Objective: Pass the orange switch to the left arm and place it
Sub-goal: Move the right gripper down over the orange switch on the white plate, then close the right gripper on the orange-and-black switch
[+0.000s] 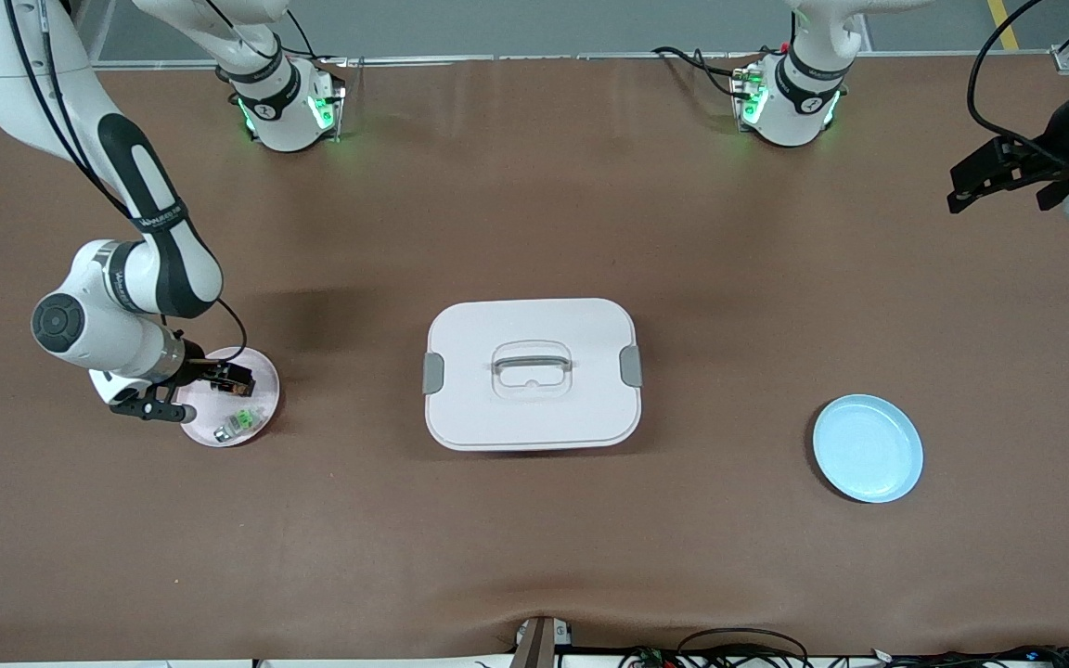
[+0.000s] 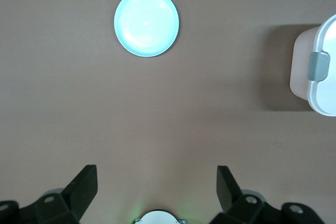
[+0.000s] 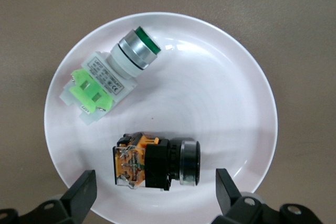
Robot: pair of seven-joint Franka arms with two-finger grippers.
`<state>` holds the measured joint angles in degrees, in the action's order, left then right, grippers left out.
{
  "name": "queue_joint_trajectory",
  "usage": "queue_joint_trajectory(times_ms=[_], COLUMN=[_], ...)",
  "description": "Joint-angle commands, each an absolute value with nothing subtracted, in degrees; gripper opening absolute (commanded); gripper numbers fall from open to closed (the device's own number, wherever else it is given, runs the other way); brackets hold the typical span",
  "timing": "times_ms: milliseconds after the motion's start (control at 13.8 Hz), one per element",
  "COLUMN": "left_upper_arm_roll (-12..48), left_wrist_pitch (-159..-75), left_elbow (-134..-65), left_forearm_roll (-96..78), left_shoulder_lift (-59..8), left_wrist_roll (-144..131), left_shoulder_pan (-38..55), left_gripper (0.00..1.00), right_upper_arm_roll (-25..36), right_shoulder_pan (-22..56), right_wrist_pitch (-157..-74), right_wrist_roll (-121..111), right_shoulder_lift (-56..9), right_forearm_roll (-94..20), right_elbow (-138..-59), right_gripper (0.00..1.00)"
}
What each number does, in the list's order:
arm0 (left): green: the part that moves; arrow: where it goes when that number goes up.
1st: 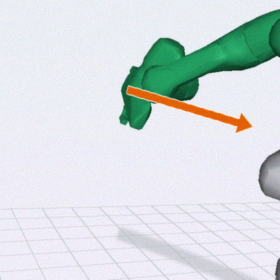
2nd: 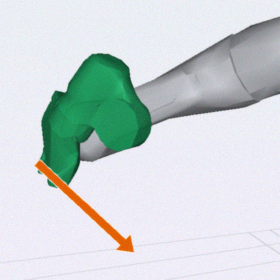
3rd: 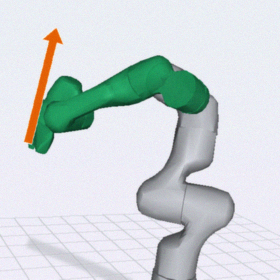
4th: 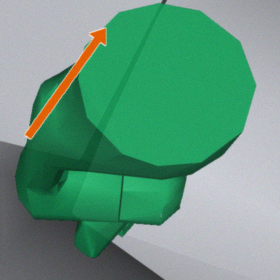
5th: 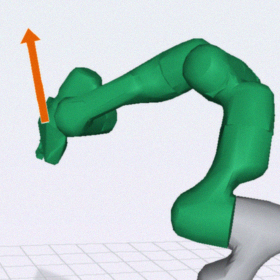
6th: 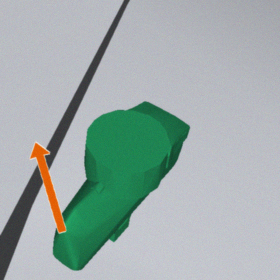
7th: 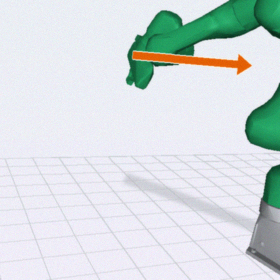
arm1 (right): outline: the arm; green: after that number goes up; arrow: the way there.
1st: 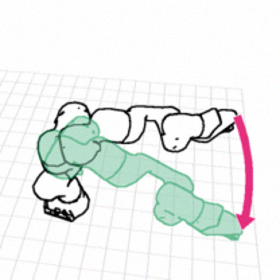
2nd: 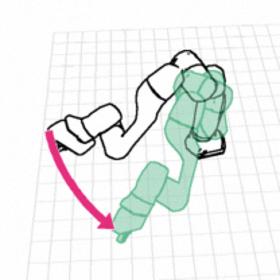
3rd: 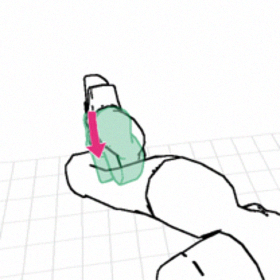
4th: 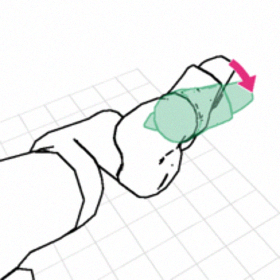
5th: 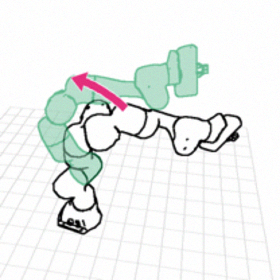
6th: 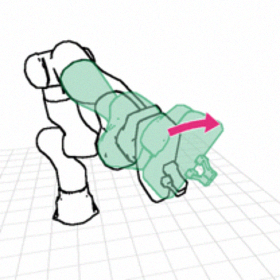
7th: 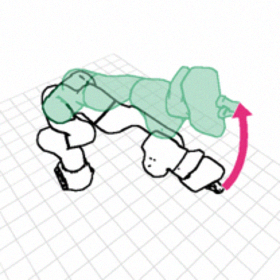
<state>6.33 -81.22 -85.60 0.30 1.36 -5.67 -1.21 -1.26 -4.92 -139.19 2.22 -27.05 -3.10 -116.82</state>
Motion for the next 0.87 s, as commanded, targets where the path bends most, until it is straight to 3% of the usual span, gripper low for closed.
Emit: queue_joint_trajectory(times_ms=[0,797], left_upper_arm_roll=[6.50,5.71], left_wrist_pitch=[-81.21,-81.39], left_elbow=[-84.11,-83.67], left_forearm_roll=[0.35,0.53], left_shoulder_lift=[0.79,0.35], left_wrist_roll=[-5.89,-5.80], left_shoulder_pan=[-1.05,-1.93], left_gripper=[1.00,1.00], right_upper_arm_roll=[-1.23,-1.14], right_shoulder_pan=[-4.48,-4.57], right_wrist_pitch=[-139.92,-142.29], right_wrist_roll=[3.16,3.08], right_shoulder_lift=[-27.24,-30.67], right_forearm_roll=[-3.25,-2.72], right_elbow=[-116.90,-115.84], right_gripper=[1.00,1.00])
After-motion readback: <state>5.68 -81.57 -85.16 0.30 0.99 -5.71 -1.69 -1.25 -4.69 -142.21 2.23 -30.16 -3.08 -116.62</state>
